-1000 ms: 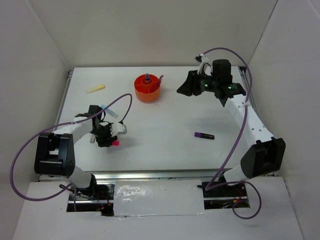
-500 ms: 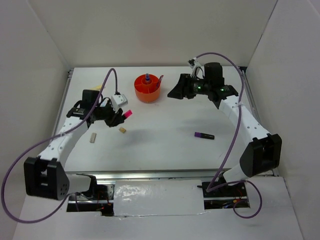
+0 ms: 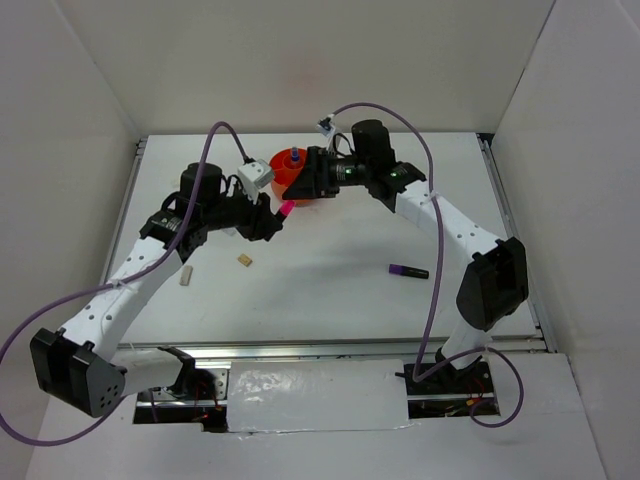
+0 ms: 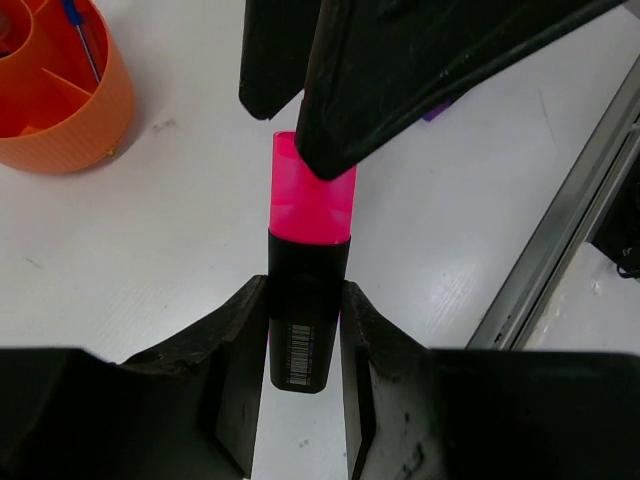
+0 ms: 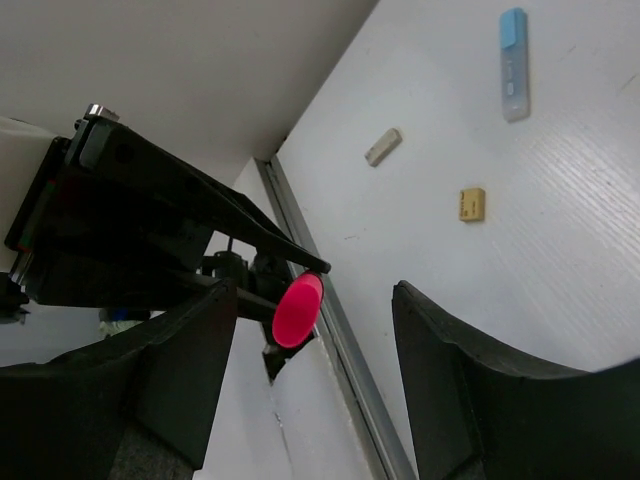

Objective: Sort the stationery into containers
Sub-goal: Pick up the pen from the center of the board, then place the pen in the storage box.

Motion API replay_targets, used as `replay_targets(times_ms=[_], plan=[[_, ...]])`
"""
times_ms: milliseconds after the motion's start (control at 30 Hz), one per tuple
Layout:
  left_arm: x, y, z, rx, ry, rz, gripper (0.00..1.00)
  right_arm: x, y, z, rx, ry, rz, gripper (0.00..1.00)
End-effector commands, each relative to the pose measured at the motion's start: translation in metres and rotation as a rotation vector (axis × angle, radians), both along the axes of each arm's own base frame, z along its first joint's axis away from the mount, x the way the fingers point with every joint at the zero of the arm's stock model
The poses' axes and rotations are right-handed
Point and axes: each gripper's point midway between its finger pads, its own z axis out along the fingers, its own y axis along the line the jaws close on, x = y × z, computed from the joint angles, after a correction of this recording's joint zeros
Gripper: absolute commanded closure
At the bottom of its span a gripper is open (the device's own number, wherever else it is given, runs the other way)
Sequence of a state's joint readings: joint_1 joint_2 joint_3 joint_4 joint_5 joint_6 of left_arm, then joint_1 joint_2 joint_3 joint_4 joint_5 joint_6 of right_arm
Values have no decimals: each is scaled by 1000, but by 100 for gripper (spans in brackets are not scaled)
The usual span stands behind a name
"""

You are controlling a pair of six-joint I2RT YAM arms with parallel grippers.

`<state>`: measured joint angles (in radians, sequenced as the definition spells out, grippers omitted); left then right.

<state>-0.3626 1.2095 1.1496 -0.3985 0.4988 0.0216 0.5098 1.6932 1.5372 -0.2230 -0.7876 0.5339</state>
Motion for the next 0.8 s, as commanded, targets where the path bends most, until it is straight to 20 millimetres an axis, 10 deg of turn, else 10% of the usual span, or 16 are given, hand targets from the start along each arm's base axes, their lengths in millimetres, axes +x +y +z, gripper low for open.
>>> replay_targets(times_ms=[0,600,767], plan=[[5,-6,17,-38,-7,34,100,-7,9,33,64,-89,52,30],[15,-10,30,-34,-48,34,100,-14,22,7,21,-19,122,53],[14,-10,29,-27,-51,38,89,-10,24,9,29,-26,125,82]])
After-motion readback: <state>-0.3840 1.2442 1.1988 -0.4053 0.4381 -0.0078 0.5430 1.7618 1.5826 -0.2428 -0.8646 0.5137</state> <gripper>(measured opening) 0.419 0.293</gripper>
